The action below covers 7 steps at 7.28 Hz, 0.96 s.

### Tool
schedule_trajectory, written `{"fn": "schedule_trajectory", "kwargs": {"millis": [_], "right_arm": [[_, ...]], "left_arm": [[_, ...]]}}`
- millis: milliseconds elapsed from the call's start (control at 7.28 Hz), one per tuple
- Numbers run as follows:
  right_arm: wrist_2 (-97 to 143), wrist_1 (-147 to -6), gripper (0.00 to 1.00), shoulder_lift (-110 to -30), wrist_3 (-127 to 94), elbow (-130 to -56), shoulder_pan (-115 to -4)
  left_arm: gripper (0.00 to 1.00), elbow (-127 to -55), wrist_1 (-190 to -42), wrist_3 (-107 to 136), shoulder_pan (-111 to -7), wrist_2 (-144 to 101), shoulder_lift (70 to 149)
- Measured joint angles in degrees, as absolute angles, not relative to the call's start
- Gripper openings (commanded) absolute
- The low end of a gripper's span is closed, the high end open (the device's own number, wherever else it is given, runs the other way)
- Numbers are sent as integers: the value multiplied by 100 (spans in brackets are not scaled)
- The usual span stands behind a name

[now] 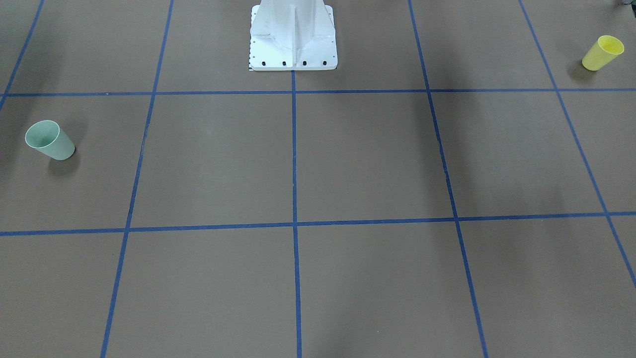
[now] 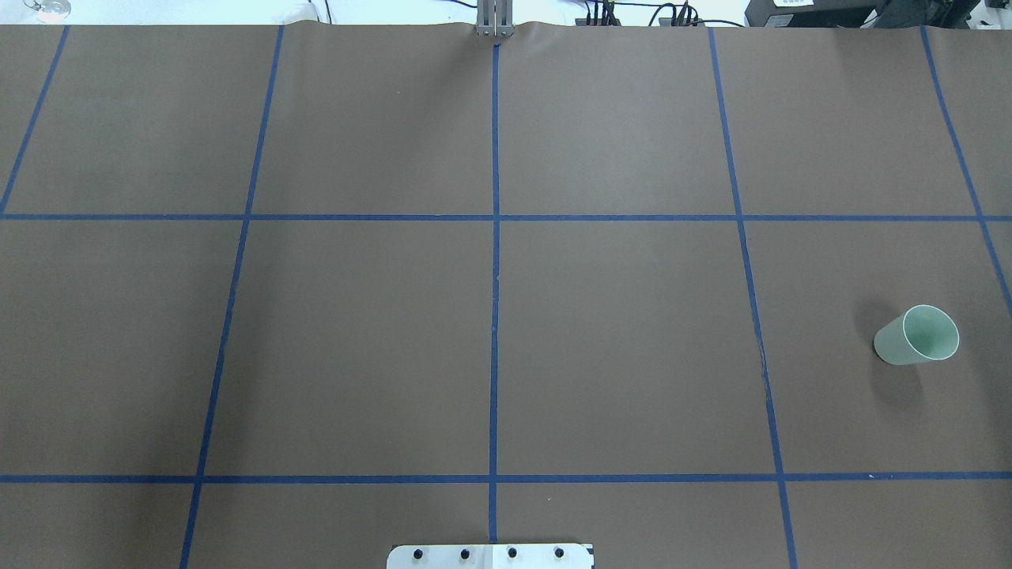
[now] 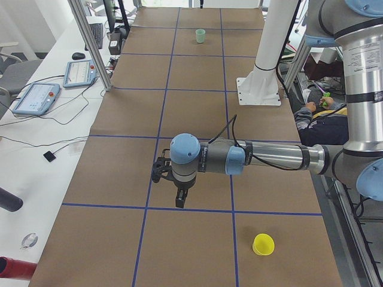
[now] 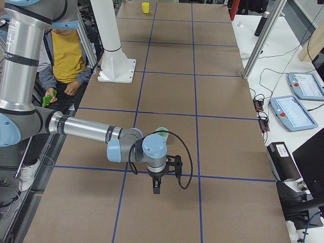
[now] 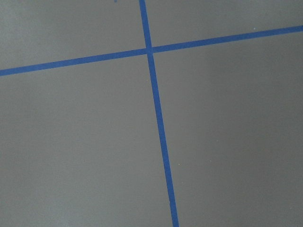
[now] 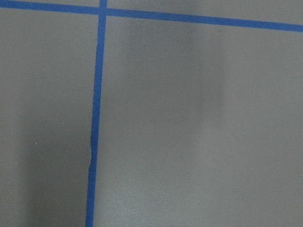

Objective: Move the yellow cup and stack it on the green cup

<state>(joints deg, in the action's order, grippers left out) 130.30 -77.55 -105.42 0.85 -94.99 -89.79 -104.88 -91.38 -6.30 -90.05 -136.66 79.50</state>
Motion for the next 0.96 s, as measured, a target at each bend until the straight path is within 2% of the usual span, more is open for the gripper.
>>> {"fn": "schedule_trajectory", "kwargs": {"millis": [412, 962], "right_arm": [[13190, -7739, 100, -10506, 78, -9280, -8986], [13262, -7739, 100, -10537, 78, -9175, -8988]], "left_arm": [[100, -10465, -9333, -627, -9012, -13681, 8306], [100, -10595, -9688, -391, -9031, -14200, 8348]]}}
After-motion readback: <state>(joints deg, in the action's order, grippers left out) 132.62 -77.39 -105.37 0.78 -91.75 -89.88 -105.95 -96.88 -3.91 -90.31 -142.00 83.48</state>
